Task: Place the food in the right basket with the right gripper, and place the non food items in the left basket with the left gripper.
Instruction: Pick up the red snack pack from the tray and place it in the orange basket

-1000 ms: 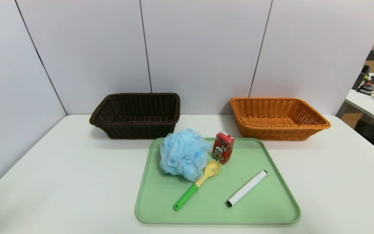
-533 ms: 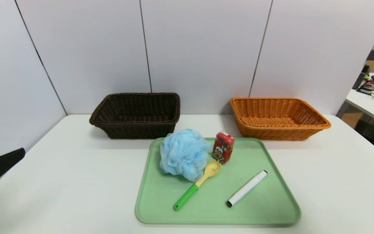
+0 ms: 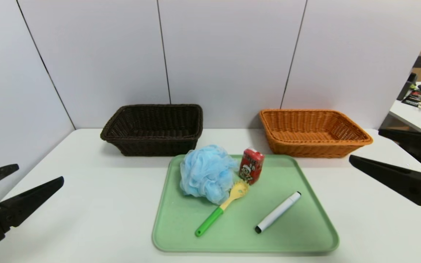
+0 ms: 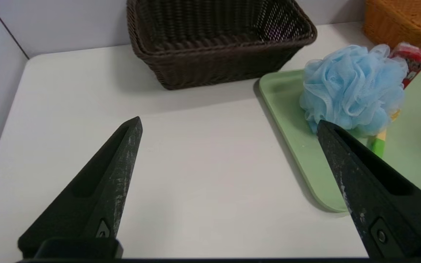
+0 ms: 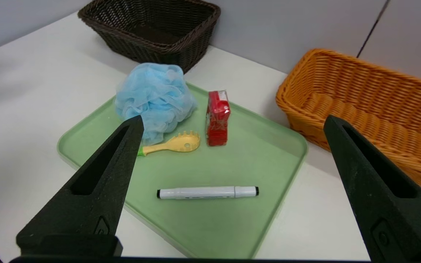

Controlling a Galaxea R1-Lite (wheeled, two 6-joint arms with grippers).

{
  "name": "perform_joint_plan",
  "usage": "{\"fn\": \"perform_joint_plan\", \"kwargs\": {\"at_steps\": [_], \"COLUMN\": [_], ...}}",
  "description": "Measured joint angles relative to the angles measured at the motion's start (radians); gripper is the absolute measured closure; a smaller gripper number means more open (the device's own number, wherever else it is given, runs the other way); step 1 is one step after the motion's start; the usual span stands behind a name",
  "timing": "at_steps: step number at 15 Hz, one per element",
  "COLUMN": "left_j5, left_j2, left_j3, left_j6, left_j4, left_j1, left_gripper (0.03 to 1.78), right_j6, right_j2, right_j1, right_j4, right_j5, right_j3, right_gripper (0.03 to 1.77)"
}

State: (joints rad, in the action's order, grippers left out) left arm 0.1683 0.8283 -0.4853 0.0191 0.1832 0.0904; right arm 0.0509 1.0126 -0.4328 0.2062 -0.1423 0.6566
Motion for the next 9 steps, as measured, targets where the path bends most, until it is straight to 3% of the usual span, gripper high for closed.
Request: {"fn": "perform_joint_plan", "kwargs": {"at_steps": [5, 9], "left_j5": [-0.001, 0.0], "left_j2": [0.007, -0.014], "left_j3": [0.06, 0.101], "left_j6": [0.005, 0.005], "left_j4": [0.006, 0.006], "left_j1": [0.096, 0.128], "left_gripper": [0.12, 0.12], "right_j6": [-0.027, -0.03], "right_j2": [0.042, 0.072], "right_j1": [-0.066, -0.117], "right_j4": [0.016, 0.11], "right_j5": [-0.003, -0.003], "right_j3": [-0.084, -0.158], "right_gripper": [0.1, 0.1]}}
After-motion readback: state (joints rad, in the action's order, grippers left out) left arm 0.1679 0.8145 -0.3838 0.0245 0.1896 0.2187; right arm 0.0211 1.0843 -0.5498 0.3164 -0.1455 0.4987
